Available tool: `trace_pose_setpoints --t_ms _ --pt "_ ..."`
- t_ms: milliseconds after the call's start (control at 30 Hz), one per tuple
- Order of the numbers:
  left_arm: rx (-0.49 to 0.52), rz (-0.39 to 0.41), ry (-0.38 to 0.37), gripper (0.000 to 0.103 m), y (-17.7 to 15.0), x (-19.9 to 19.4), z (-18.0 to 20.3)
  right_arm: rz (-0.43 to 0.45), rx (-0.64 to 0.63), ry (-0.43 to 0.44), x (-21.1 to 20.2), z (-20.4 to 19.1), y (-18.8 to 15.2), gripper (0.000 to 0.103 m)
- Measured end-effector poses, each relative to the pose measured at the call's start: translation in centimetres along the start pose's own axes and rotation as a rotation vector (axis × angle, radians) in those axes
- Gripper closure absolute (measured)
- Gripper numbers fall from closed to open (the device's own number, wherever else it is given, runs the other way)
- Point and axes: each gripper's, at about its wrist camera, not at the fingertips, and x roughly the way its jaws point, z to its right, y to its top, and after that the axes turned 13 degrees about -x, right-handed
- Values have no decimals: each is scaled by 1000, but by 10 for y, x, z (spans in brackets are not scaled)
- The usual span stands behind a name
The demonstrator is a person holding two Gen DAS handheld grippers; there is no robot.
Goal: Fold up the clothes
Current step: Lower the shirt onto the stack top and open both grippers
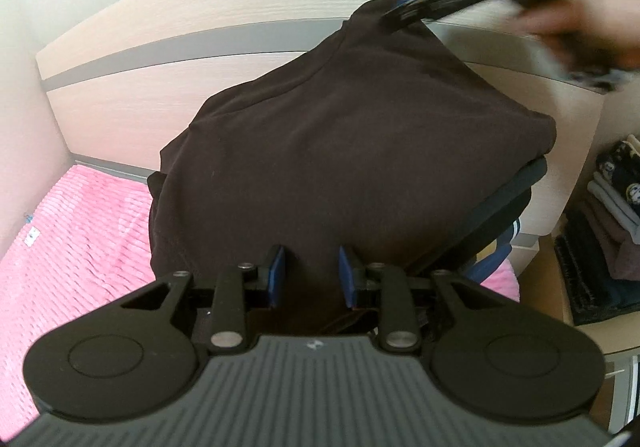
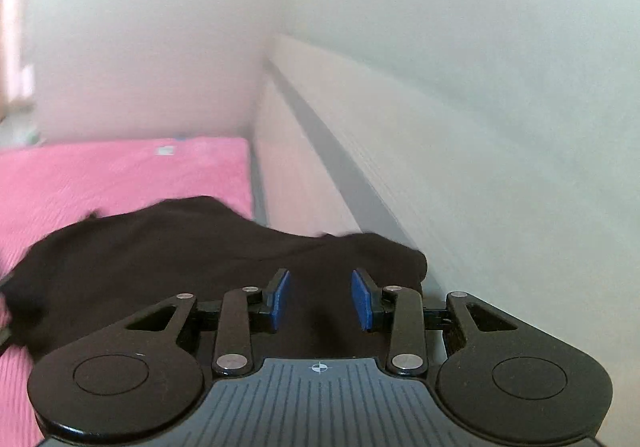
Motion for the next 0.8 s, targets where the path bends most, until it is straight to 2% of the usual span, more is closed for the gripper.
trace_pose_setpoints --t_ms 67,133,200,333,433,467,533,633,733,800 --pt "-9 -3 3 79 4 10 16 -100 86 41 39 13 -8 67" --pt "4 -2 12 79 6 19 31 -160 104 46 60 16 -13 67" --pt "20 -1 22 79 8 29 48 -175 91 27 66 15 -14 67" --pt "30 -9 20 79 26 54 79 -166 184 54 66 33 -17 66" --pt "45 -6 15 79 35 72 105 -115 215 41 41 41 -20 65" --pt "43 -3 14 79 36 76 110 -96 221 29 31 42 -22 61" --pt "36 7 18 79 39 82 124 -35 207 -10 1 36 -29 24" --pt "1 27 33 74 43 96 149 56 191 -4 -40 17 -49 23" --pt "-48 26 44 69 46 113 171 3 149 45 -53 -13 -81 23" --pt "-76 20 47 68 45 124 190 9 204 40 -60 -17 -98 23"
